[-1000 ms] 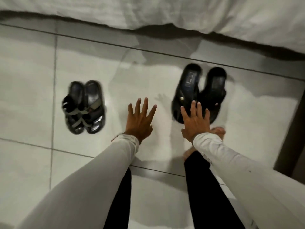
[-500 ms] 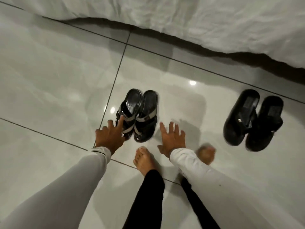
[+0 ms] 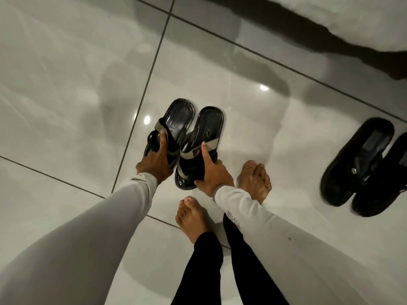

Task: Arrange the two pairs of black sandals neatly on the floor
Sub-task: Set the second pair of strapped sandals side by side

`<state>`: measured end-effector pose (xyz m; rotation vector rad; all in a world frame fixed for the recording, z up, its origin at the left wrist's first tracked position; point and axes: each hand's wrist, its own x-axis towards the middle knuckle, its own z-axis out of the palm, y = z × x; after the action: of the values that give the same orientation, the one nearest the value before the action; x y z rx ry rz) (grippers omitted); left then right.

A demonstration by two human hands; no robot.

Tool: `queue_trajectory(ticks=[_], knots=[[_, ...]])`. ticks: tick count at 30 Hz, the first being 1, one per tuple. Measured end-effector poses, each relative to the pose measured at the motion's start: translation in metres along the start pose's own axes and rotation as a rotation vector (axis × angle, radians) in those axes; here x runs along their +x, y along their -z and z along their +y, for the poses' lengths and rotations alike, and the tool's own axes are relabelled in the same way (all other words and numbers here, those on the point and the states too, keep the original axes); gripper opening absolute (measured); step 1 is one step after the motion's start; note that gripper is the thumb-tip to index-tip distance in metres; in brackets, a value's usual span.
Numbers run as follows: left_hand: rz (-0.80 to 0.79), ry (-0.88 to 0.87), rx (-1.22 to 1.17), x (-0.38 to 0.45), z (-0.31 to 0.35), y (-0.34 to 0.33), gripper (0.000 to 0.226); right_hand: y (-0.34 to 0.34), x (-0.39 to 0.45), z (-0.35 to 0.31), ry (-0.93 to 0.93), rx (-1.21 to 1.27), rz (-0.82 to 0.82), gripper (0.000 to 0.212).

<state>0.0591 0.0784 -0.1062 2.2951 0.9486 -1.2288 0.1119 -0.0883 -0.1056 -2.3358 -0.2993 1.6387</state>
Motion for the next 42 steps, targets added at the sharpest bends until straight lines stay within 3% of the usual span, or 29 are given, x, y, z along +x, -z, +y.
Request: queue_trajectory(ticks=[24, 30, 33, 36, 39, 42], knots=[[0.009, -0.148, -0.182, 0.082, 0.096, 0.094, 0.106, 0.126, 0.052, -0.023, -0.074, 0.03, 0.16, 0.119], [0.013, -0.09, -0.294, 0.083, 0.101, 0.087, 0.111, 0.132, 0.05, -0.018, -0.052, -0.022, 0.181, 0.114], [0.104, -0.039, -0.384, 0.077, 0.099, 0.085, 0.108, 0.131, 0.048, -0.018, -0.037, -0.164, 0.297, 0.109], [0.209, -0.11, -0.302, 0.069, 0.092, 0.086, 0.108, 0.134, 0.051, -0.017, 0.043, -0.324, 0.447, 0.101], [0.234, -0.205, -0.113, 0.071, 0.086, 0.089, 0.099, 0.14, 0.064, -0.016, 0.115, -0.385, 0.394, 0.103], [0.187, -0.202, -0.092, 0.08, 0.09, 0.092, 0.095, 0.142, 0.072, -0.014, 0.116, -0.45, 0.317, 0.108]])
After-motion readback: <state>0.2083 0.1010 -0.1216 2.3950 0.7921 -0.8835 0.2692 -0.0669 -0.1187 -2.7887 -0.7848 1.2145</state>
